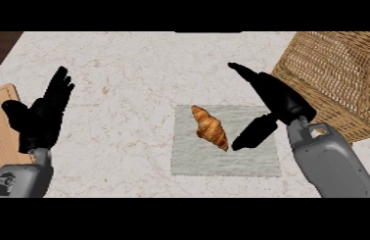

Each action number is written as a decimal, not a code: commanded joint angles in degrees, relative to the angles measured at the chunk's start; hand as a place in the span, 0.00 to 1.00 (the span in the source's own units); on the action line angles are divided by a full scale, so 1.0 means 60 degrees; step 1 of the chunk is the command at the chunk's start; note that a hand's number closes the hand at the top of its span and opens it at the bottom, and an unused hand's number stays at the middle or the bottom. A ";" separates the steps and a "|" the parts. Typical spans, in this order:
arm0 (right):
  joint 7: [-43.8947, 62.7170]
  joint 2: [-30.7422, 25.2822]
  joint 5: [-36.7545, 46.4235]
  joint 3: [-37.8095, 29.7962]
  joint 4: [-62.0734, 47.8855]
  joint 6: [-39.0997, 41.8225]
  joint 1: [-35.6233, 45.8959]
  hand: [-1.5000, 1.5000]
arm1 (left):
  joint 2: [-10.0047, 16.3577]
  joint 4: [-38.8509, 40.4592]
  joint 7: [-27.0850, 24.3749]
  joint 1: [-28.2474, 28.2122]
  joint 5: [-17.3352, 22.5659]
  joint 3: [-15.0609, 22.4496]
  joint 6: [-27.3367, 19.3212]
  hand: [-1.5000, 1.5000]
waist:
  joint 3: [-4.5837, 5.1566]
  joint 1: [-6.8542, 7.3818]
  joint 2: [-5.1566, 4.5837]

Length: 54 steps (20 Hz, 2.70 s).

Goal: Pick the croissant from the placemat and place it in the basket

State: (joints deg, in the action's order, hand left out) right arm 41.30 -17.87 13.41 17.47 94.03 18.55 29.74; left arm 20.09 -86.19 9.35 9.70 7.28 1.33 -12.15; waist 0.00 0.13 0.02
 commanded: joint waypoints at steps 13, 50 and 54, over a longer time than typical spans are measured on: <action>-0.2721 0.1763 0.2995 0.0272 -0.1482 -0.1461 -0.1021 0.00 | -0.0583 0.0798 -0.0519 0.0138 -0.0483 -0.0712 0.0753 0.50 | 0.0001 -0.0003 -0.0010; -0.4468 0.2974 0.4796 0.0032 -0.4884 -0.2631 -0.0877 0.00 | -0.1424 0.0028 0.0018 0.0004 -0.1615 -0.1409 0.1160 0.50 | -0.0001 0.0031 -0.0011; -0.4125 0.2976 0.4662 0.0270 -0.4909 -0.2450 -0.0873 0.00 | -0.0957 0.0510 0.0474 0.0997 -0.1320 -0.1892 0.1458 0.50 | -0.0001 0.0012 -0.0014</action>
State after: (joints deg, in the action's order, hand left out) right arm 14.79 -0.27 43.07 16.04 68.16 6.14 22.91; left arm 12.68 -85.82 10.58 11.41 -1.04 -8.08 -3.85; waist 0.08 0.14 0.14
